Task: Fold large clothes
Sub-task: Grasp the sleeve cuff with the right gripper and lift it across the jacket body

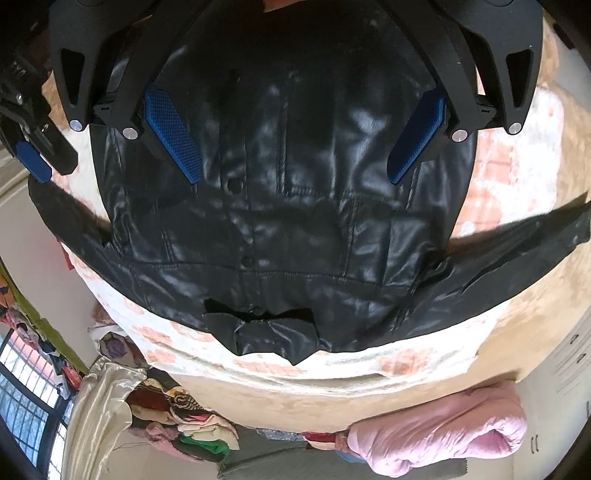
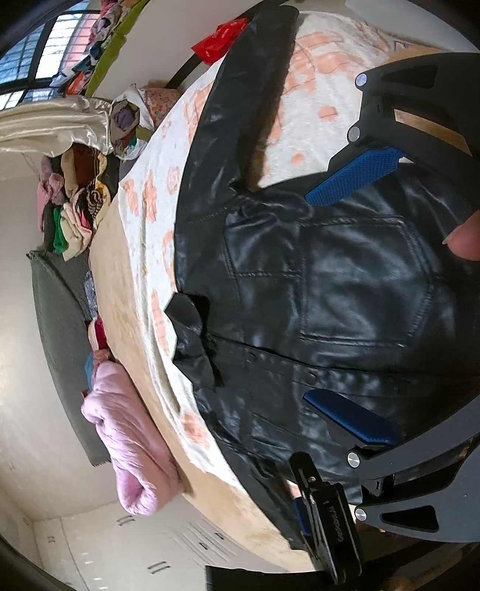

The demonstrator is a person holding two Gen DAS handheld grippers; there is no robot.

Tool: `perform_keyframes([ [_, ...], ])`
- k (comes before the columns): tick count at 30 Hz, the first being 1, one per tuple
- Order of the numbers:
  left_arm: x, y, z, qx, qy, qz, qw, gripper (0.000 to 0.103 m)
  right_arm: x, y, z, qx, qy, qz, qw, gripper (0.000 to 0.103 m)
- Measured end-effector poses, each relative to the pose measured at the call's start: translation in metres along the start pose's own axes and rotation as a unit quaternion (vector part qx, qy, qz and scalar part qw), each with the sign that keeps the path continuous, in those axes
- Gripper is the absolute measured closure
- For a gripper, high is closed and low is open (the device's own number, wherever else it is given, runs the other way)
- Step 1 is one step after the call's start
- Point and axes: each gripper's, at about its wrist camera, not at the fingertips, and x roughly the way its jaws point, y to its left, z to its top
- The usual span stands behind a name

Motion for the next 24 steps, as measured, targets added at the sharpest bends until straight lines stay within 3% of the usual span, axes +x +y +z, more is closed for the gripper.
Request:
perform_keyframes([
  [13,0.04,-0.031,0.045,-0.001,0.0,-0.035,0.9994,0.009,0.029,-0.083,0.027,0.083,0.003,-0.053,0.995,0.004],
  [16,0.052,-0.043,0.051,0.004,0.005,-0.053,0.9986,0.009,0.036,-0.109,0.029,0.11,0.007,-0.072,0.991,0.004],
  [24,0.084,-0.077,0.059,0.043,0.022,-0.051,0.9975,0.009,0.051,-0.18,0.03,0.192,0.017,-0.126,0.973,0.004],
])
